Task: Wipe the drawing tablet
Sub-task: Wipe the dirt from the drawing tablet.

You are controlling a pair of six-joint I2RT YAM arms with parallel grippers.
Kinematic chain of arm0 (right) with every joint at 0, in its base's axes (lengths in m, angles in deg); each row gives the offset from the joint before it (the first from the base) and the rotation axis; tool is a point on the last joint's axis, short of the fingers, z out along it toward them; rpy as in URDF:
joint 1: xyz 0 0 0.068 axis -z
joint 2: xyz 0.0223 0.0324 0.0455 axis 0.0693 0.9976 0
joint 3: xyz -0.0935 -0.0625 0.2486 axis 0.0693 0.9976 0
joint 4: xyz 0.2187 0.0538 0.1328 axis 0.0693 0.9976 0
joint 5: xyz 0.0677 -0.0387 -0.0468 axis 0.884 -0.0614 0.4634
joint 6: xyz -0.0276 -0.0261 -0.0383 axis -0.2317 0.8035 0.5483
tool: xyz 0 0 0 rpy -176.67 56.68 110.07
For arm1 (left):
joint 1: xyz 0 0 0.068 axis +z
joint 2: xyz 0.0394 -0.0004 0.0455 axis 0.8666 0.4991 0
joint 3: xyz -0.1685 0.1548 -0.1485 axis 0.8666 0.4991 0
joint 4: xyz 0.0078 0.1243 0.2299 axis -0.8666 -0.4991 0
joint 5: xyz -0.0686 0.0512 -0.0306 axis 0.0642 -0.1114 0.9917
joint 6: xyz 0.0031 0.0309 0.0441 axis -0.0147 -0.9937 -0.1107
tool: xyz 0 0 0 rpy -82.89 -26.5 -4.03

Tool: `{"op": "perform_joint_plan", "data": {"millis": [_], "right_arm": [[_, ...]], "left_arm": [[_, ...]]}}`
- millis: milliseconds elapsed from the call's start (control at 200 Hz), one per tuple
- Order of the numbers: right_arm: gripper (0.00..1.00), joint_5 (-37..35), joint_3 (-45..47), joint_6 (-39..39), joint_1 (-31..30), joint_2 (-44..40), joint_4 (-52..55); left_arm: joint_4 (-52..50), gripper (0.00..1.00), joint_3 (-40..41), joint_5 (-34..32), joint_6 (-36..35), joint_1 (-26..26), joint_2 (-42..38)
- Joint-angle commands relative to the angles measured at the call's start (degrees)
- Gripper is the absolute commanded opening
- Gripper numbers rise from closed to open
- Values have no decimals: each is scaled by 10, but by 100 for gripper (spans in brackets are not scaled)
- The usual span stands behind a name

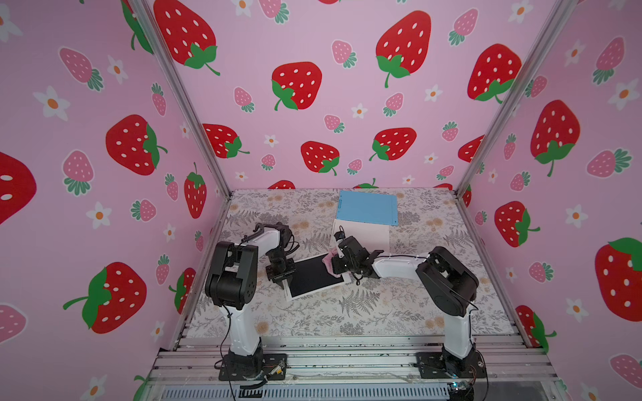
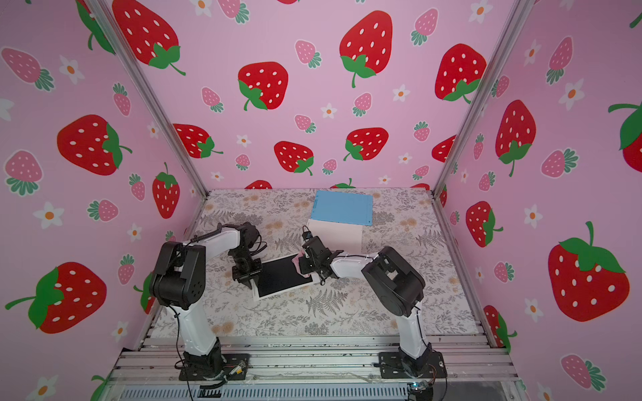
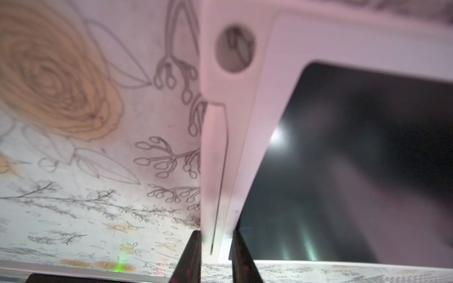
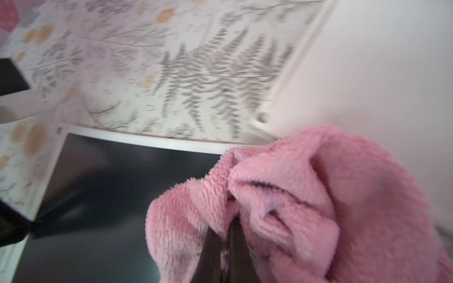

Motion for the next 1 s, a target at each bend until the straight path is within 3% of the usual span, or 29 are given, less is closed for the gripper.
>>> {"op": "perform_joint_plan", "data": {"millis": [0, 115, 200, 435, 510, 710, 860, 996], "right_arm": [[0, 18, -8, 17, -18, 21, 63], [0, 27, -117, 22, -90, 91, 97], [0, 25, -150, -1, -92, 117, 114], [0, 25, -4, -12, 32, 37, 80], [0, 29, 19, 8, 19, 14, 74], [0, 15, -5, 16, -106, 11, 70], [0, 7, 71, -41, -42, -20, 65], [0, 9, 153, -18, -8, -73, 46]], "left_arm": [[62, 21, 14, -10, -4, -9, 39], [60, 21, 13, -11, -6, -10, 39], [58, 21, 11, -10, -7, -10, 40], [57, 21, 7, -10, -8, -11, 43], [57, 21, 5, -10, -8, -11, 44], [56, 21, 3, -10, -7, -11, 46], [55, 21, 0, -10, -9, -12, 48], [56, 21, -2, -10, -12, -12, 52]]}}
